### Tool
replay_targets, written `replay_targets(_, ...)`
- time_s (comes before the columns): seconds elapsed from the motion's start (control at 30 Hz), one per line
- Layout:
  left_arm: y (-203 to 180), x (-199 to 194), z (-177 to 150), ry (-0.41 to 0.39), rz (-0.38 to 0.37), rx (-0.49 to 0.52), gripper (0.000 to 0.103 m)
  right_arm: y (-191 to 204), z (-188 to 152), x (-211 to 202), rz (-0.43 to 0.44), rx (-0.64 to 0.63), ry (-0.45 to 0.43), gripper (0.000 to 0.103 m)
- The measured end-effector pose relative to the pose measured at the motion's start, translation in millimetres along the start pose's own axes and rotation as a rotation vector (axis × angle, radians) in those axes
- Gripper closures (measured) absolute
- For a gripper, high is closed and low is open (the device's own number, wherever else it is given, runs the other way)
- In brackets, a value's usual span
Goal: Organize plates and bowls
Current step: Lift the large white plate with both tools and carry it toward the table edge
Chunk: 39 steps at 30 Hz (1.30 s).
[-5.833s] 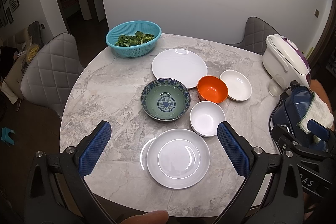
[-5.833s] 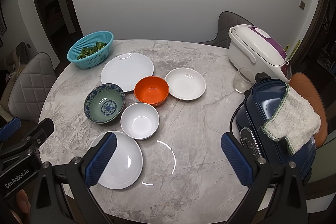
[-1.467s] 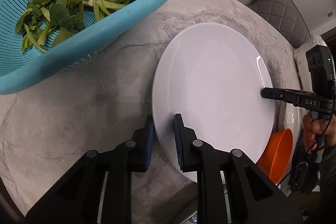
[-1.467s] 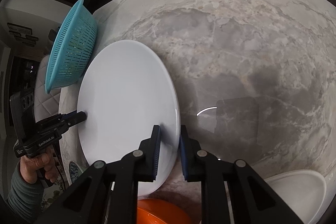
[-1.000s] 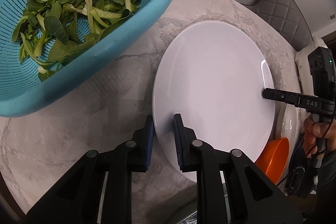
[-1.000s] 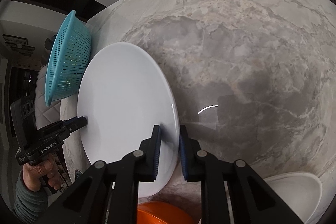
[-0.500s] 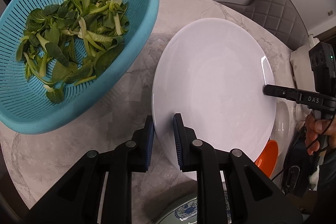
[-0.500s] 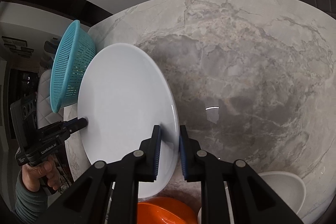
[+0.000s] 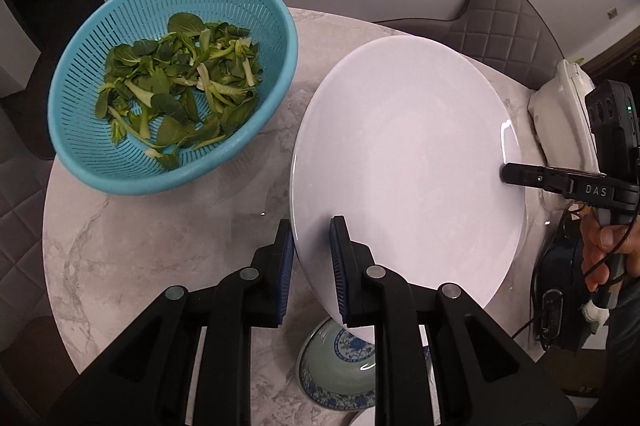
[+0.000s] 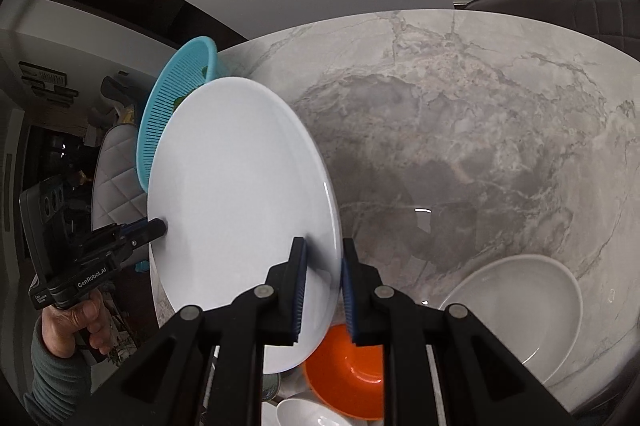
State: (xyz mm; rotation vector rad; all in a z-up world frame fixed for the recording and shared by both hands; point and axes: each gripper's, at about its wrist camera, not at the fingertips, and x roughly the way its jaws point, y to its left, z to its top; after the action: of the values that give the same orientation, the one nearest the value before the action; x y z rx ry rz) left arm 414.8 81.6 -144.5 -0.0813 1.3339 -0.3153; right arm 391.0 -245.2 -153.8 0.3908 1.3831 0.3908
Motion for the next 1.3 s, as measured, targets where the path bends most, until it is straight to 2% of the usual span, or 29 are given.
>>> replay_targets(0.17, 9.6, -44.4, -41.5, -0.031, 0.014, 0.002, 0.087, 30.7, -29.9, -12.6, 0.016, -0.028, -0.013, 0.085)
replay_targets(0.4, 44.7, -82.4, -132.7, -0.038, 0.021, -0.051, 0.087, 81.3, -81.1, -5.0, 0.041, -0.071, 0.0, 0.086)
replay_targets(0.6, 83.7, -102.1, -217.9, -0.019, 0.035, -0.11, 0.087, 116.1, -137.4, 25.7, 0.07, -0.09, 0.05, 0.086)
replay_targets(0.73, 113.4, -103.3, -276.9, 0.001, 0.046, -0.16, 0.087, 135.6, -178.1, 55.6, 0.082, -0.093, 0.096, 0.086)
replay_targets(0.93, 141.7, -97.0, -343.4, 0.03, 0.049, -0.216, 0.087, 152.7, -231.3, 98.5, 0.099, -0.084, 0.159, 0.086)
replay_targets(1.07, 152.3, -88.0, -376.2, 0.044, 0.039, -0.241, 0.087, 158.0, -258.4, 119.2, 0.104, -0.065, 0.189, 0.086)
replay_targets(1.3, 175.8, -58.5, -407.6, 0.076, 0.021, -0.29, 0.086, 171.6, -284.8, 150.7, 0.064, -0.085, 0.221, 0.087)
